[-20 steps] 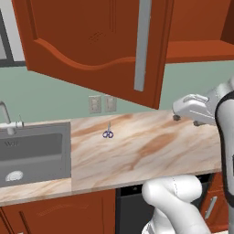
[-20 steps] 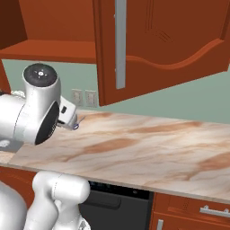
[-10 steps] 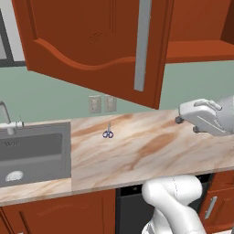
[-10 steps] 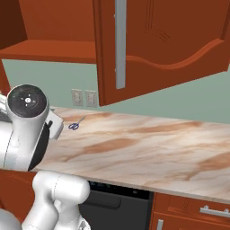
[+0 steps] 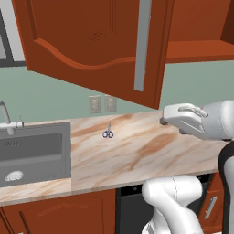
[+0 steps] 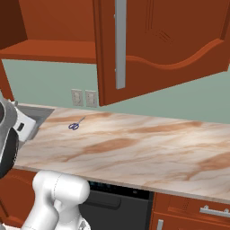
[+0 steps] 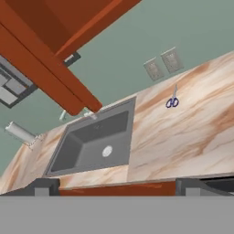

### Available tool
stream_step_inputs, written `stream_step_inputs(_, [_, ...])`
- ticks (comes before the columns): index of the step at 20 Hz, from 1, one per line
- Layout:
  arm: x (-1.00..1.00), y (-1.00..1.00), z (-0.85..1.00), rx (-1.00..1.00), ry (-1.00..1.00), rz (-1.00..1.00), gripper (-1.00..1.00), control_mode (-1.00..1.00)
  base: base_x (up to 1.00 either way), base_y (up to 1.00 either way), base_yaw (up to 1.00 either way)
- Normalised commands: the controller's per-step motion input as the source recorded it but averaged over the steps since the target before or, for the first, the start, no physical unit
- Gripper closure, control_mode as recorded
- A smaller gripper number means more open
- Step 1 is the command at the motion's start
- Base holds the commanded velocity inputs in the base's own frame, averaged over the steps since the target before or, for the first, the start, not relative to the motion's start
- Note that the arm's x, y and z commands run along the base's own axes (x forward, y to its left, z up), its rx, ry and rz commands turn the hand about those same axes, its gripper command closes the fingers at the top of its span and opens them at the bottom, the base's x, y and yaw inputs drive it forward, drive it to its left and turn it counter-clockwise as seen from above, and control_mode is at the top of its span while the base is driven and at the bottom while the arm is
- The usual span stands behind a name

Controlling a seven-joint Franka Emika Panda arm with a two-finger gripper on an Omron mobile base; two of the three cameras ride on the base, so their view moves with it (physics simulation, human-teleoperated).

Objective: Close all open cabinet doors.

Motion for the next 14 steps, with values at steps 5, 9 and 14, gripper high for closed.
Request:
stream_step_inputs(5, [-0.02,0.53,0.21,0.0,-0.03,-0.04,-1.0,-1.0,0.0,0.0,0.0])
stream_step_inputs(9, [0.12,0.42,0.28,0.0,-0.07,-0.18,-1.0,-1.0,0.0,0.0,0.0])
stream_step_inputs(14, [0.01,0.36,0.38,0.06,0.0,-0.17,-1.0,-1.0,0.0,0.0,0.0])
